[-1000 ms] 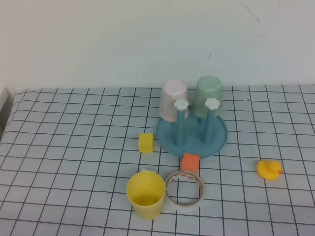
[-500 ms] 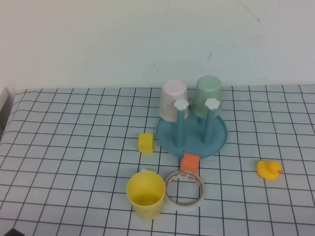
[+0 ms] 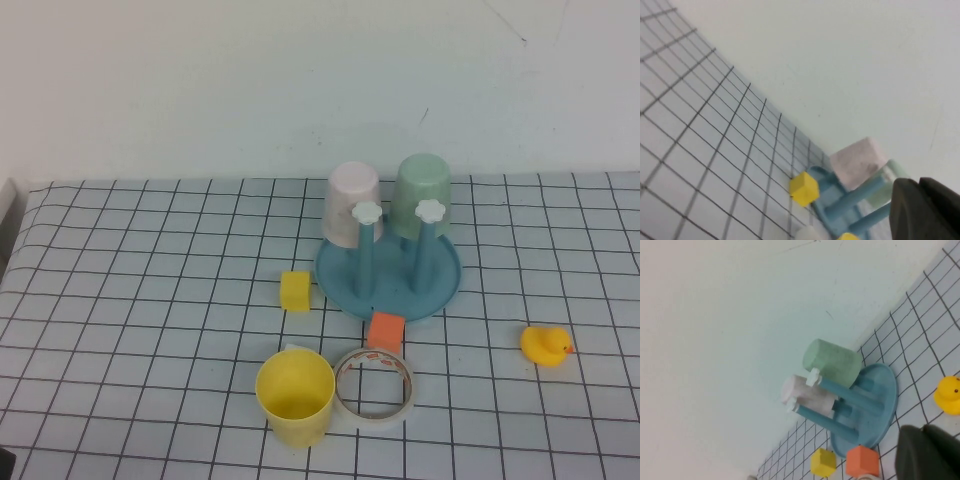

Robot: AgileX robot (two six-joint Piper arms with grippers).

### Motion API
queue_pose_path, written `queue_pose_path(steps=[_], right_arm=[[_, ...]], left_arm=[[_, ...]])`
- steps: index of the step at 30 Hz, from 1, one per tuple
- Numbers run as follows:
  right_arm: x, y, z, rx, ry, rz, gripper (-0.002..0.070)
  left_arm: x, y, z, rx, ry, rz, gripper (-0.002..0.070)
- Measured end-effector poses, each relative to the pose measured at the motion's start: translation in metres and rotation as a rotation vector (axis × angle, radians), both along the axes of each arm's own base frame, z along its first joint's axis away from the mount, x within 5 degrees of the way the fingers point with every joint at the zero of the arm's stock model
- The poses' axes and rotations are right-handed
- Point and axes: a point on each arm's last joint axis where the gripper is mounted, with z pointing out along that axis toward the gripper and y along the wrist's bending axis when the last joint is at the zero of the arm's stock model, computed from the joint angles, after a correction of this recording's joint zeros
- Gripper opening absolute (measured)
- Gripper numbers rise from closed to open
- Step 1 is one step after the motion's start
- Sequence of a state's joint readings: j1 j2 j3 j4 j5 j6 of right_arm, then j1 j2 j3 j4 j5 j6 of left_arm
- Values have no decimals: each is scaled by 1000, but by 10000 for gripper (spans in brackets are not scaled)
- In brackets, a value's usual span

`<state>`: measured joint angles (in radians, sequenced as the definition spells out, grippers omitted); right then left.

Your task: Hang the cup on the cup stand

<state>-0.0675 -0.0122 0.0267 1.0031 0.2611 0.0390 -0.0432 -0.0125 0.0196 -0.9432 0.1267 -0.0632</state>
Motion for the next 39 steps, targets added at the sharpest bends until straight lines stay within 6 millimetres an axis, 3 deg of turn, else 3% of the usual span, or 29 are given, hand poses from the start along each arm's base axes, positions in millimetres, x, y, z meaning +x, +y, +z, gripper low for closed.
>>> queue_pose_path(steps=[4,11,17,21,24,28,34,39], right_arm=[[0,0,0,-51,-10,5,-1],[0,0,0,-147,-31,15,-1],[0,1,0,-177,-33,27,-1],[0,1,-1,-210,-37,35,-1],[-1,3,-2,-241,-32,64,-1],[-1,4,-3,-256,-30,78,-1],[-2,5,-3,-265,-29,87,-1],[-2,7,-5,-265,-15,118,-1]], left_arm=[[-2,-4,14,204,-40,-49,-3],[17,-18,76,709,88,-308,-3],[68,-22,129,981,247,-529,-3],[109,-29,149,1060,300,-671,-3],[138,-42,149,1123,352,-803,-3],[173,-71,134,1252,468,-969,-3],[206,-117,112,1427,587,-1024,-3],[227,-148,98,1448,608,-1055,19]])
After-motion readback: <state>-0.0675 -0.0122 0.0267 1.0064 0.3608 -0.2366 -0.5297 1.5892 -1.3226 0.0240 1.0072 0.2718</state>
